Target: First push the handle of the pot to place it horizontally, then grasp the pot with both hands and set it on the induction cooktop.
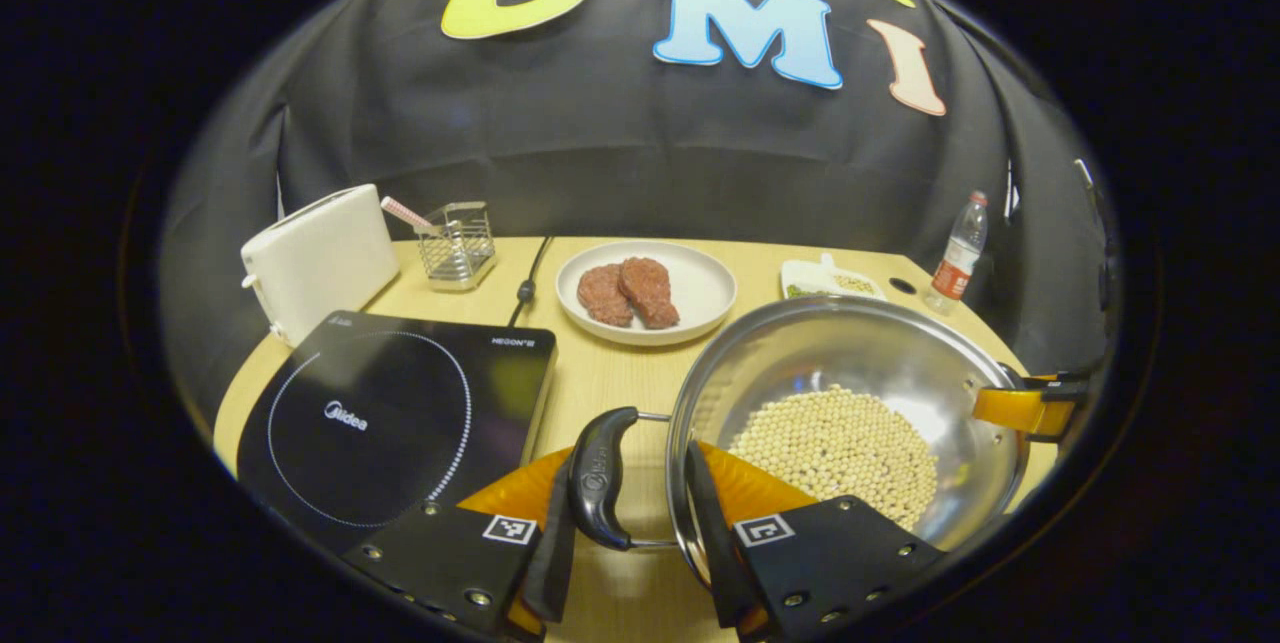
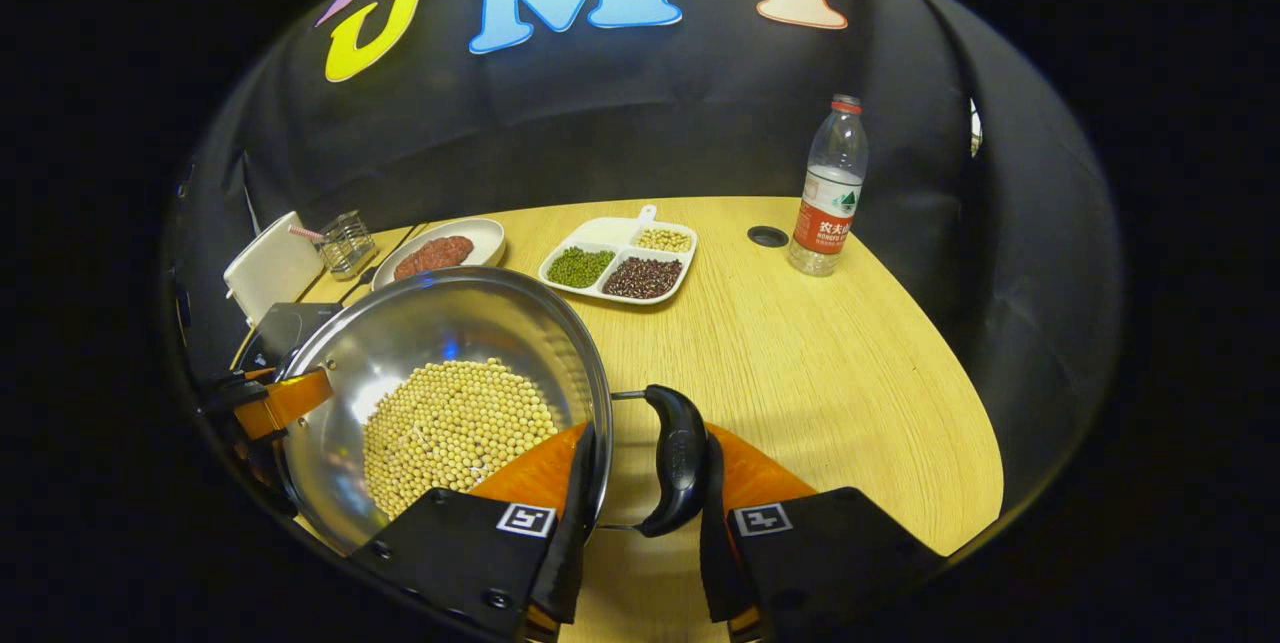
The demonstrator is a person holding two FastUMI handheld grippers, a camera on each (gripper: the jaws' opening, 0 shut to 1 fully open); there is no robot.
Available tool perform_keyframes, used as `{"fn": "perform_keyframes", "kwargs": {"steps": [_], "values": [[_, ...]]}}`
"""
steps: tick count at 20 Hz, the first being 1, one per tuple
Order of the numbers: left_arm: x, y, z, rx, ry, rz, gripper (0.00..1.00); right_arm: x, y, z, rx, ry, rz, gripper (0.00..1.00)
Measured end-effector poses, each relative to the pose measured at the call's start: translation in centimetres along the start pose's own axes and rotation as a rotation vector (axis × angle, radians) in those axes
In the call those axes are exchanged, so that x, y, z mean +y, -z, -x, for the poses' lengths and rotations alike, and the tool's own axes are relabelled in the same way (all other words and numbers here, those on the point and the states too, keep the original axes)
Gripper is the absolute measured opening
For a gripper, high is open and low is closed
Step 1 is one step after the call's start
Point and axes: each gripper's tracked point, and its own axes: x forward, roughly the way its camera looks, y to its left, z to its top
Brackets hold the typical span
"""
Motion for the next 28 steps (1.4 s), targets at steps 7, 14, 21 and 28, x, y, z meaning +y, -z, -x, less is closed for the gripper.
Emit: {"fn": "perform_keyframes", "kwargs": {"steps": [7, 14, 21, 28], "values": [[2.5, -2.8, 1.8, -0.030, 0.029, -0.020, 0.56, 3.0, -1.2, 2.4, -0.027, 0.018, -0.028, 0.47], [6.6, -4.2, 3.6, -0.047, 0.025, -0.025, 0.53, 7.0, -2.0, 3.7, -0.044, 0.009, -0.034, 0.47], [11.8, -4.7, 4.5, -0.045, 0.012, -0.017, 0.56, 11.9, -2.5, 4.2, -0.047, -0.004, -0.028, 0.50], [17.8, -4.5, 5.4, -0.045, -0.014, -0.005, 0.56, 17.5, -2.6, 4.0, -0.050, -0.030, -0.020, 0.50]]}}
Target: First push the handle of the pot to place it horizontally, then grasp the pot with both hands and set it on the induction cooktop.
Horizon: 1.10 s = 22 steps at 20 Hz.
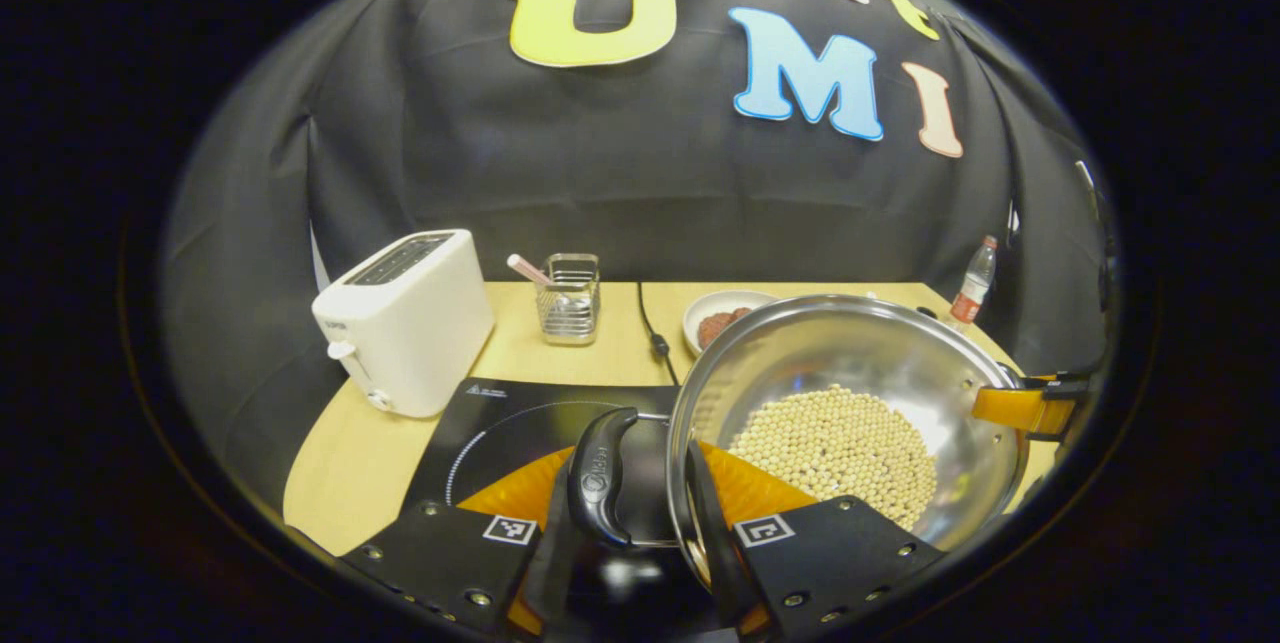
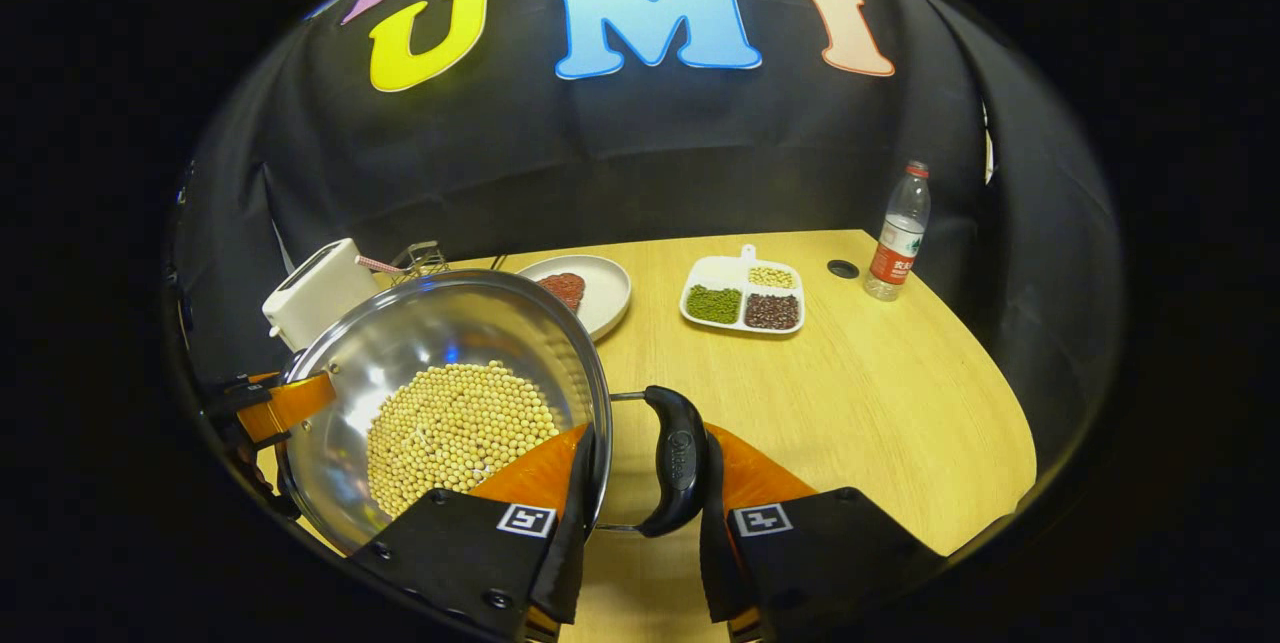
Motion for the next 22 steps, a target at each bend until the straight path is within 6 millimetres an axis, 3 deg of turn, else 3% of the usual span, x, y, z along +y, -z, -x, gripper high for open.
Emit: {"fn": "perform_keyframes", "kwargs": {"steps": [2, 9, 10, 13, 21, 22], "values": [[1.8, 0.0, 0.4, -0.003, -0.013, 0.001, 0.56, 1.6, 0.1, -0.2, 0.004, -0.012, -0.001, 0.47], [7.6, -0.3, 0.4, -0.003, -0.038, 0.003, 0.56, 7.1, -0.1, -1.1, 0.004, -0.042, -0.004, 0.50], [8.4, -0.3, 0.4, -0.003, -0.040, 0.001, 0.60, 7.9, 0.0, -1.2, 0.008, -0.046, -0.006, 0.46], [10.7, -0.1, 0.4, 0.001, -0.045, -0.003, 0.57, 9.9, 0.3, -1.5, 0.012, -0.053, -0.009, 0.50], [15.4, 0.4, -0.6, 0.008, -0.055, 0.002, 0.57, 14.7, 0.8, -2.8, 0.020, -0.076, -0.019, 0.50], [15.9, 0.6, -0.7, 0.010, -0.055, 0.005, 0.56, 15.1, 0.9, -3.1, 0.021, -0.076, -0.016, 0.46]]}}
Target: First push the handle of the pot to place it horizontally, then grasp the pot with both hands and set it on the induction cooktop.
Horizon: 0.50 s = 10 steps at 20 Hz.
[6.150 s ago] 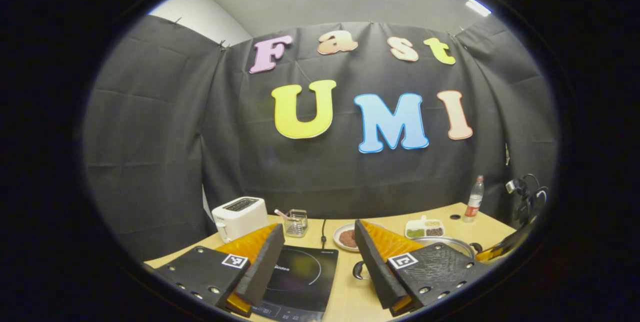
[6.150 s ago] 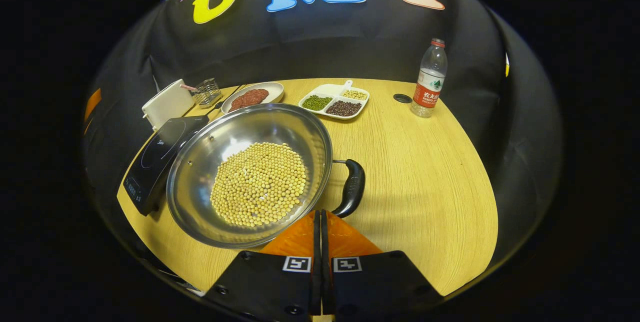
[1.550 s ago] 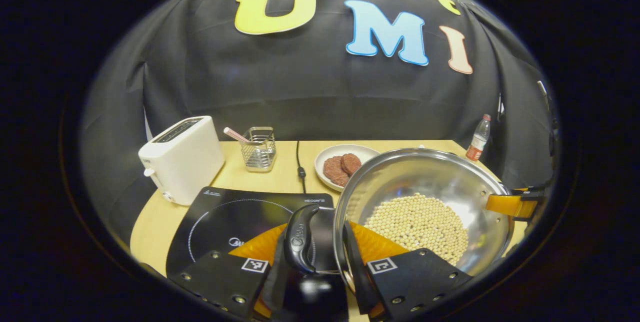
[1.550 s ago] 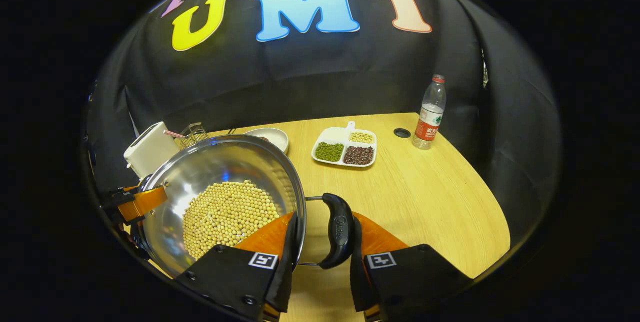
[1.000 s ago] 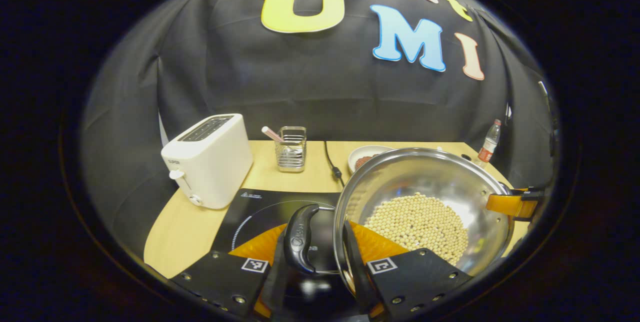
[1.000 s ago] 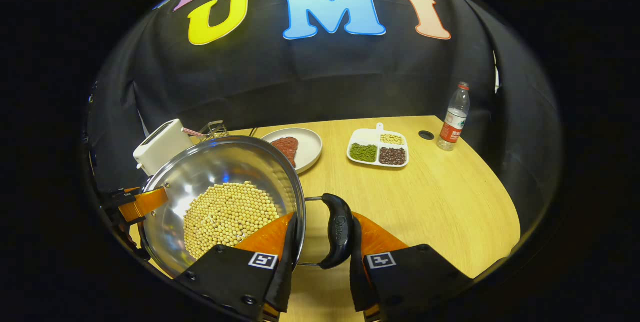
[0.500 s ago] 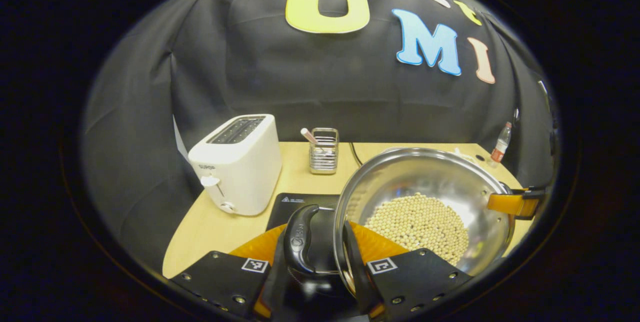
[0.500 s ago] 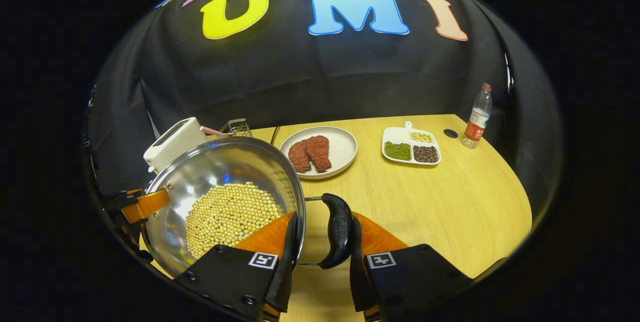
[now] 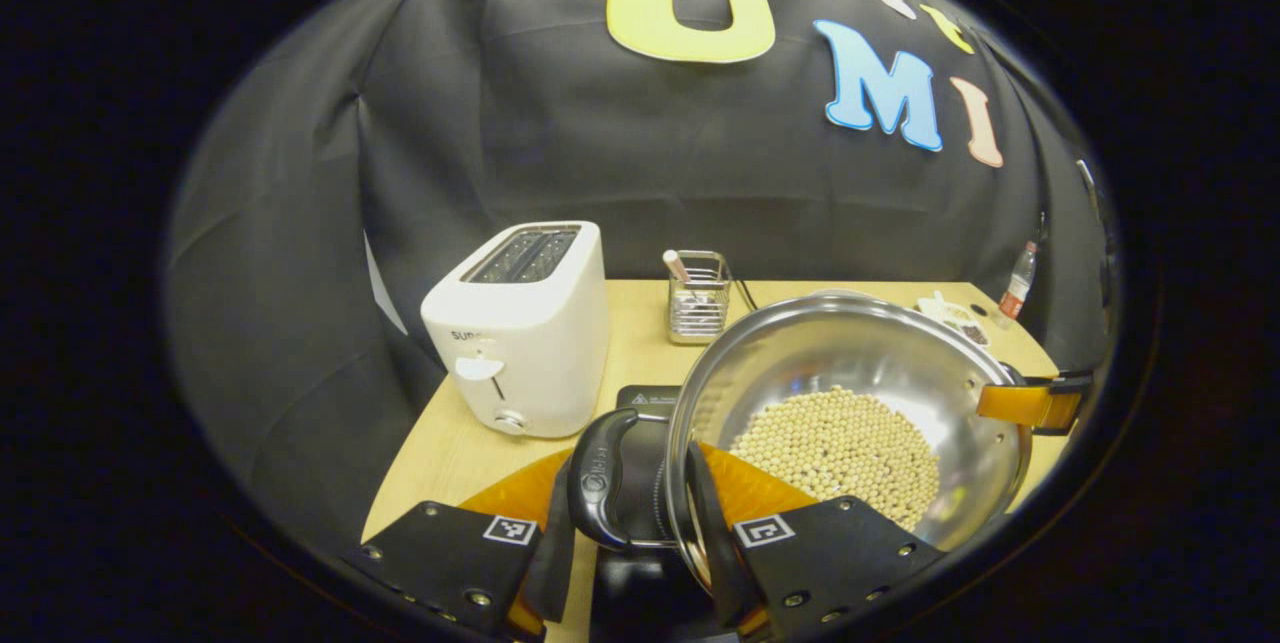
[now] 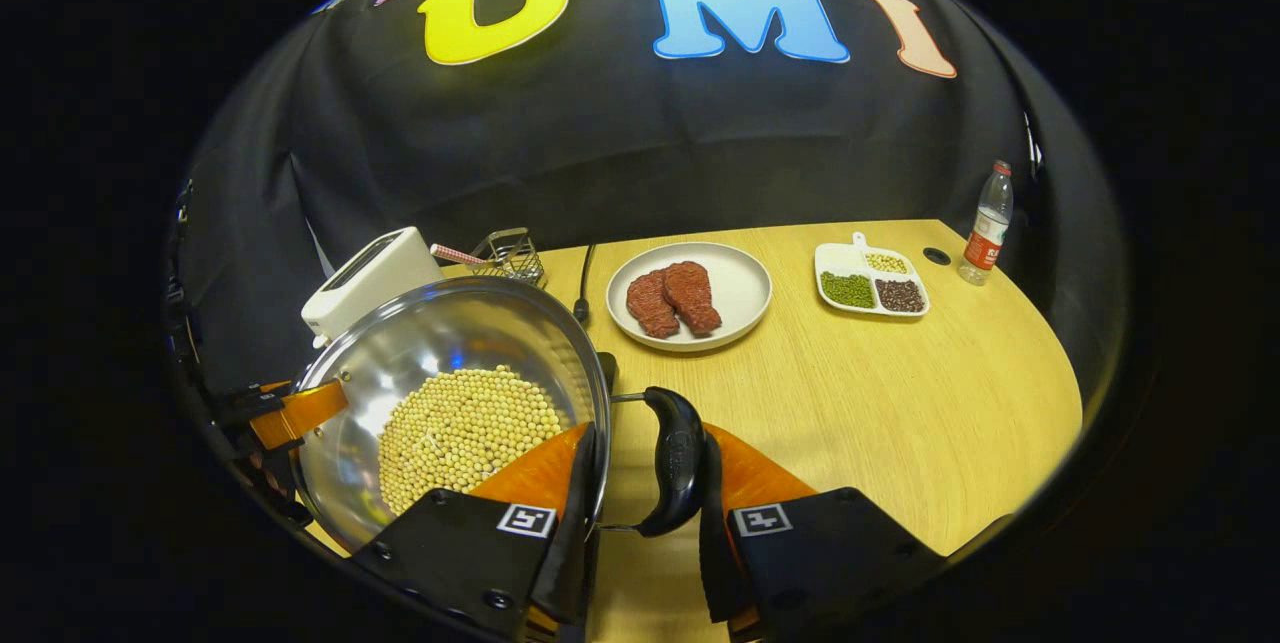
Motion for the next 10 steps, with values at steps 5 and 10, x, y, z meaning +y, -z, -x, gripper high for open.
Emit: {"fn": "perform_keyframes", "kwargs": {"steps": [5, 10], "values": [[1.8, 0.8, -1.4, 0.009, -0.006, 0.021, 0.56, 1.3, 0.3, -1.2, 0.007, -0.005, 0.021, 0.47], [2.2, 1.4, -2.2, 0.017, -0.013, 0.028, 0.57, 1.7, 0.4, -2.0, 0.017, -0.010, 0.011, 0.50]]}}
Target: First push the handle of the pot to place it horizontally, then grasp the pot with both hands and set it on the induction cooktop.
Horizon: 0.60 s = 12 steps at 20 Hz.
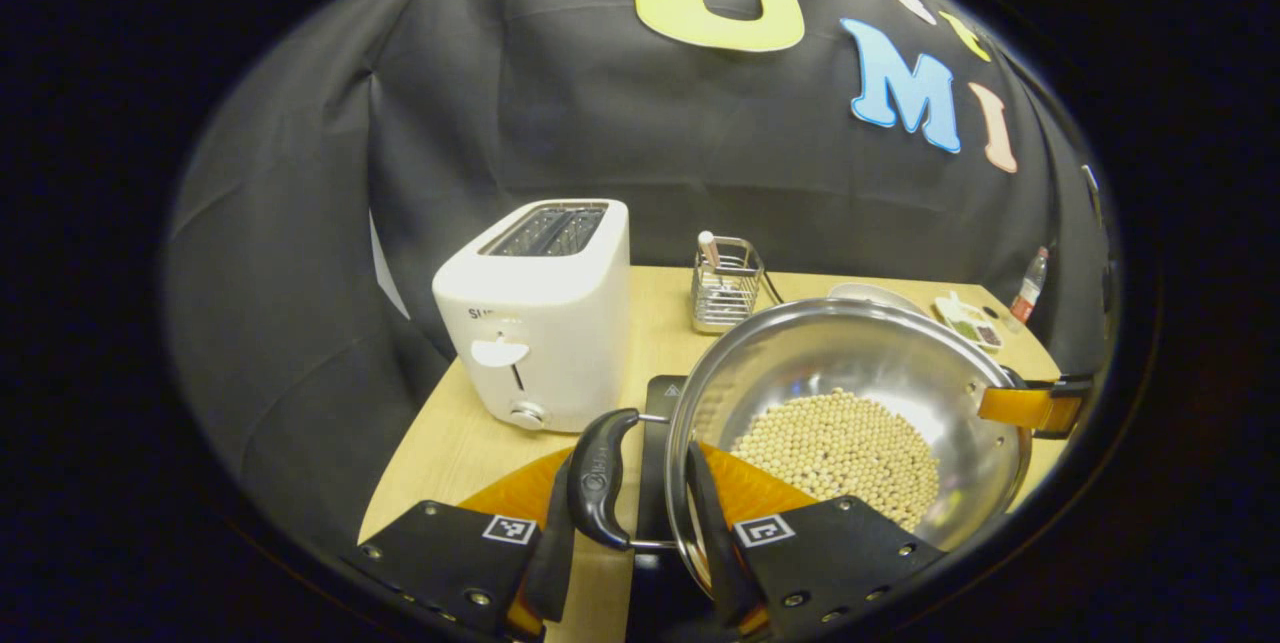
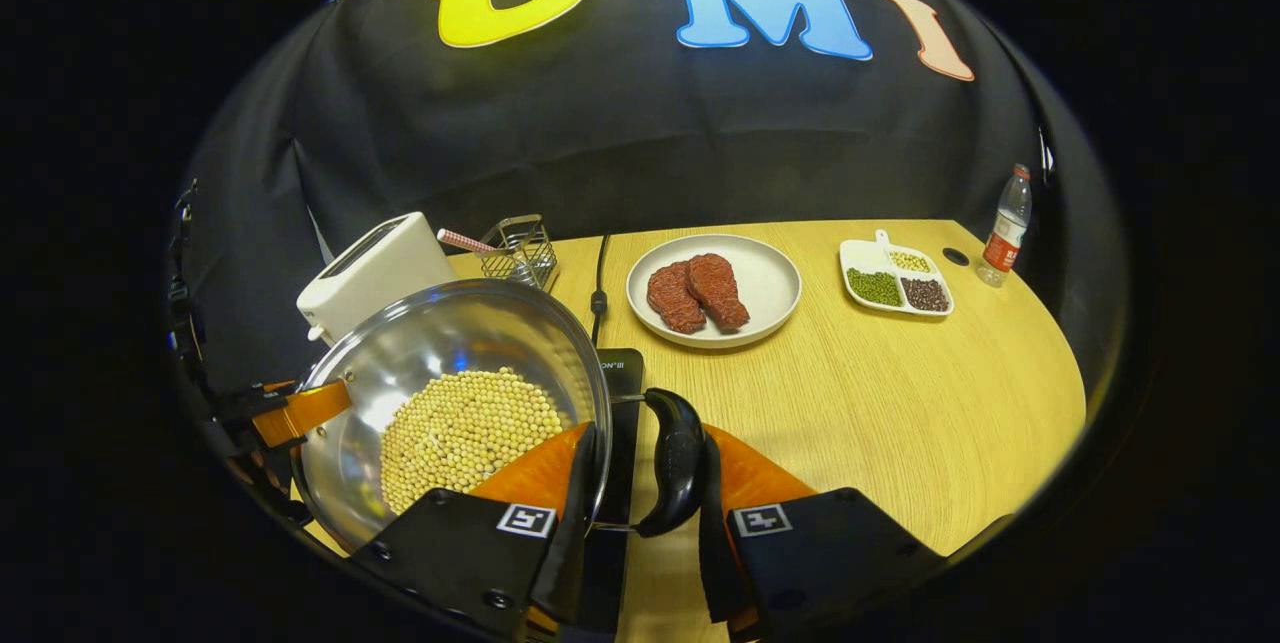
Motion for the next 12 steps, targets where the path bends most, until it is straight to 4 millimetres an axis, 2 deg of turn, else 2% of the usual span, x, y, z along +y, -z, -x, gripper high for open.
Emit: {"fn": "perform_keyframes", "kwargs": {"steps": [1, 2, 3, 4, 5, 6, 7, 8, 9, 11, 12], "values": [[0.2, 0.1, -0.1, -0.003, -0.013, -0.001, 0.58, 0.1, 0.0, -0.1, 0.001, -0.008, -0.001, 0.48], [0.6, 0.4, 0.0, 0.000, -0.029, -0.004, 0.59, 0.4, 0.1, -0.2, 0.005, -0.021, -0.008, 0.52], [0.8, 0.0, 0.0, -0.024, -0.046, -0.008, 0.62, 0.9, 0.0, -0.2, 0.003, -0.040, -0.012, 0.54], [1.1, -0.6, 0.2, -0.053, -0.064, -0.005, 0.60, 1.0, -0.6, 0.1, -0.018, -0.050, -0.009, 0.56], [0.9, -1.5, 0.8, -0.086, -0.066, 0.007, 0.65, 1.1, -1.4, 0.6, -0.055, -0.059, -0.005, 0.60], [0.5, -2.3, 1.3, -0.116, -0.061, 0.016, 0.71, 1.0, -2.7, 1.4, -0.092, -0.057, 0.003, 0.75], [0.4, -2.9, 1.8, -0.140, -0.067, 0.018, 0.90, 0.6, -3.2, 1.9, -0.123, -0.051, 0.009, 1.00], [0.2, -3.4, 2.7, -0.156, -0.073, 0.007, 0.88, 0.2, -4.1, 2.8, -0.151, -0.046, 0.012, 0.94], [-0.2, -4.1, 3.4, -0.173, -0.082, -0.011, 0.91, -0.1, -4.8, 3.7, -0.180, -0.045, 0.014, 0.92], [-1.2, -6.4, 5.6, -0.232, -0.095, -0.039, 0.90, -1.1, -6.4, 5.9, -0.240, -0.042, 0.026, 0.92], [-2.1, -7.6, 6.9, -0.271, -0.094, -0.042, 0.90, -1.8, -7.1, 7.1, -0.268, -0.038, 0.037, 0.98]]}}
